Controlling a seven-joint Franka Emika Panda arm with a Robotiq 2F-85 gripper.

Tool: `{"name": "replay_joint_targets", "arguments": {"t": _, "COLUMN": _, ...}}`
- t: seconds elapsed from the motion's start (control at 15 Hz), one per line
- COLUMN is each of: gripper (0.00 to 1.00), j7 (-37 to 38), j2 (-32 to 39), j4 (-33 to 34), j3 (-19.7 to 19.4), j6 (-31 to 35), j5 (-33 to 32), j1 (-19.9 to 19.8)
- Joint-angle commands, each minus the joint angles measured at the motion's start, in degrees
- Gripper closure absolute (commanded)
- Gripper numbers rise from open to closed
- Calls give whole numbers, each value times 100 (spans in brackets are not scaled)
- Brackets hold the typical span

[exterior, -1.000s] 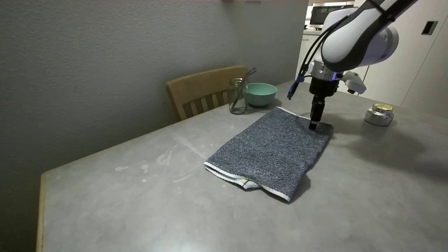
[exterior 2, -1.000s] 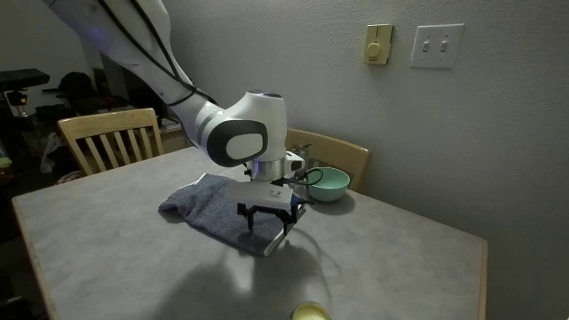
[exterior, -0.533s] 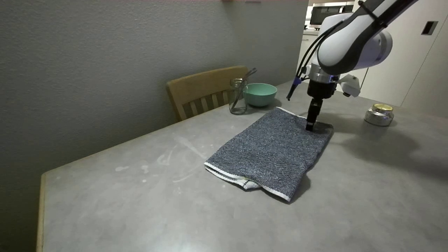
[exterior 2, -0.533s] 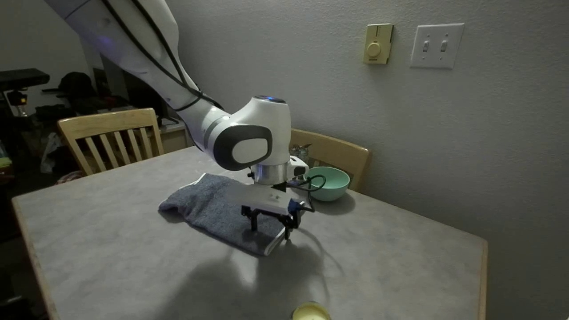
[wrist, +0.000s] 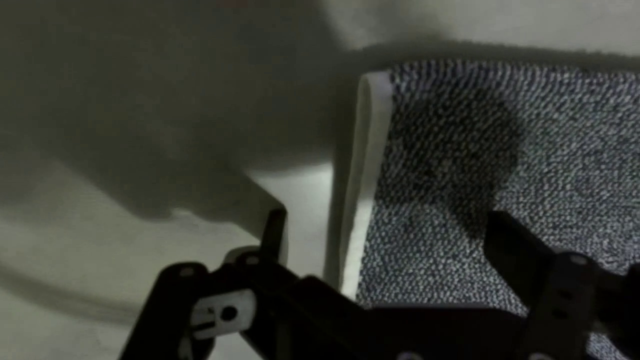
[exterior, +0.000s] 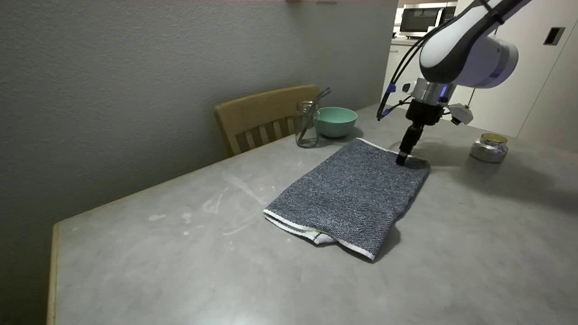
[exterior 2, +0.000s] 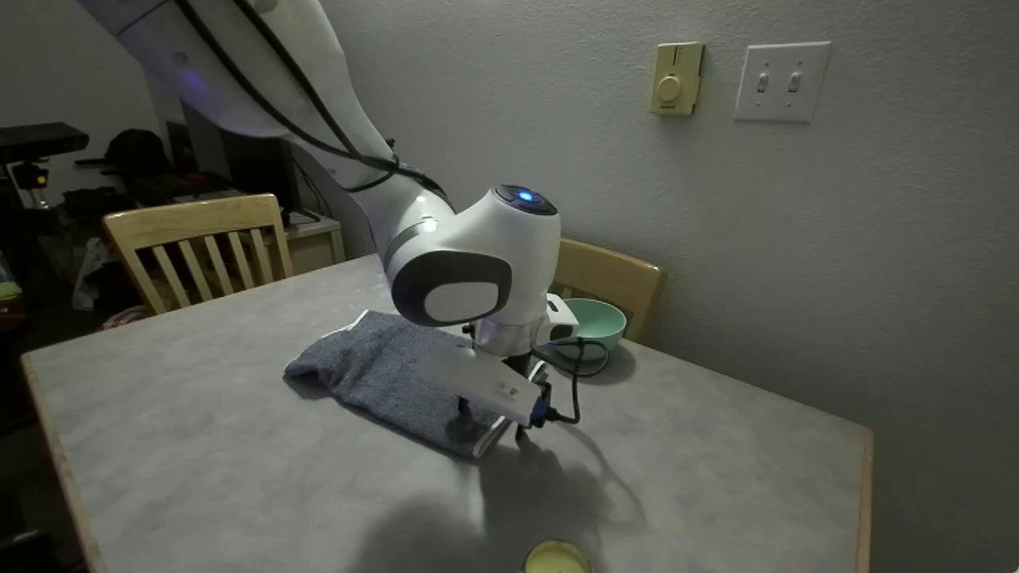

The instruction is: Fold the towel in half from right to left

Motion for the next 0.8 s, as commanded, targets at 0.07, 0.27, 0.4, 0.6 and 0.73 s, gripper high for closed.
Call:
{"name": "replay_joint_targets", "arguments": {"t": 0.07, "gripper": 0, "j7": -871, "j2": 225, "j4": 89, "j3": 483, "j6": -69, "j5": 768, "j1": -704}}
{"name": "replay_joint_targets", "arguments": {"t": 0.27, "gripper": 0, "j7": -1201, "j2": 266, "j4": 123, "j3": 556, "j6": -160, "j5": 1103, "j1": -814}}
{"name": "replay_joint_targets", "arguments": {"t": 0.4, "gripper": 0, "j7": -1357, "j2": 281, "j4": 160, "j3": 551, "j6": -259, "j5": 1218, "j1": -789}}
{"name": "replay_joint_targets", "arguments": {"t": 0.6, "gripper": 0, "j7": -1463, "j2": 315, "j4": 231, "j3": 512, "j6": -388, "j5": 1212, "j1": -694}}
{"name": "replay_joint_targets", "arguments": {"t": 0.73, "gripper": 0, "j7": -1492, "j2": 352, "j4": 314, "j3": 482, "j6": -535, "j5": 1165, "j1": -601}}
